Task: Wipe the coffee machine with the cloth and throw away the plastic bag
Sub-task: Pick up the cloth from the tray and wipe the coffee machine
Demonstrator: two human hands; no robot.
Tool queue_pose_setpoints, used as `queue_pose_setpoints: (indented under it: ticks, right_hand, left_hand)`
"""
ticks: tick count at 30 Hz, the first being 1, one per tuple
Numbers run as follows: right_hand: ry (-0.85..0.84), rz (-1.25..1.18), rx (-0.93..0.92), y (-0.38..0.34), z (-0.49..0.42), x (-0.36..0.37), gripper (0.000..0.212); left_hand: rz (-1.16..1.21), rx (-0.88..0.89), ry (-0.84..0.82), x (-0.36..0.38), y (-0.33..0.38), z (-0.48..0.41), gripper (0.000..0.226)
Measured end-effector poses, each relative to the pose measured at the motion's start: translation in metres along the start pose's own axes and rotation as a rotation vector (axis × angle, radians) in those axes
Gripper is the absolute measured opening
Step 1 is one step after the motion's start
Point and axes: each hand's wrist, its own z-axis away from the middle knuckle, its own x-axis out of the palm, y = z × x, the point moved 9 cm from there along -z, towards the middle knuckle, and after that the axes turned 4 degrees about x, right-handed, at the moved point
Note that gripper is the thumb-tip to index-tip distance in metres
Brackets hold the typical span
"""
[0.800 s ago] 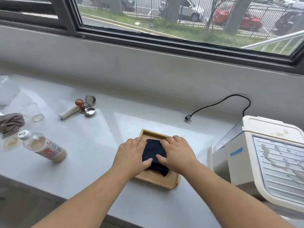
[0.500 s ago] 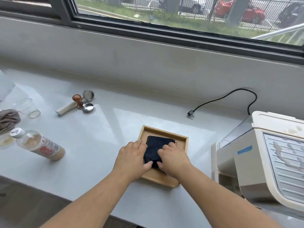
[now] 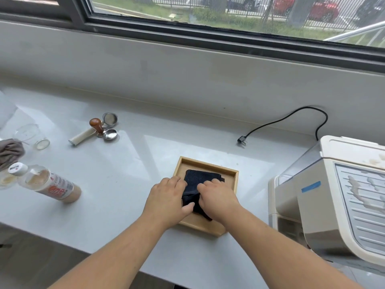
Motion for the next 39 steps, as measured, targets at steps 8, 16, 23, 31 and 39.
queue_pose_setpoints:
  ticks: [8,16,23,31,39]
  right_hand:
    - [0.108,-0.135,-0.037,0.007,0.011,-0.061,0.012]
    - [0.139,-0.161,-0.047,0.029,0.029,-0.112,0.016]
    - [0.147,-0.179,-0.091,0.035,0.035,-0.148,0.016]
    - [0.174,-0.139,-0.116,0.032,0.037,-0.19,0.019]
    - [0.189,-0.068,-0.115,0.042,0.048,-0.227,0.019]
  left_hand:
    - [0.054,-0.043,-0.029,-0.024,0.016,-0.016,0.047]
    - [0.21,-0.044,0.014,-0.064,0.04,-0.027,0.016]
    - [0.318,-0.01,0.071,-0.094,0.051,-0.027,0.028]
    - [0.328,-0.008,0.135,-0.133,0.045,-0.03,0.028]
    - [0.265,-0.051,0.13,-0.17,0.052,-0.045,0.025]
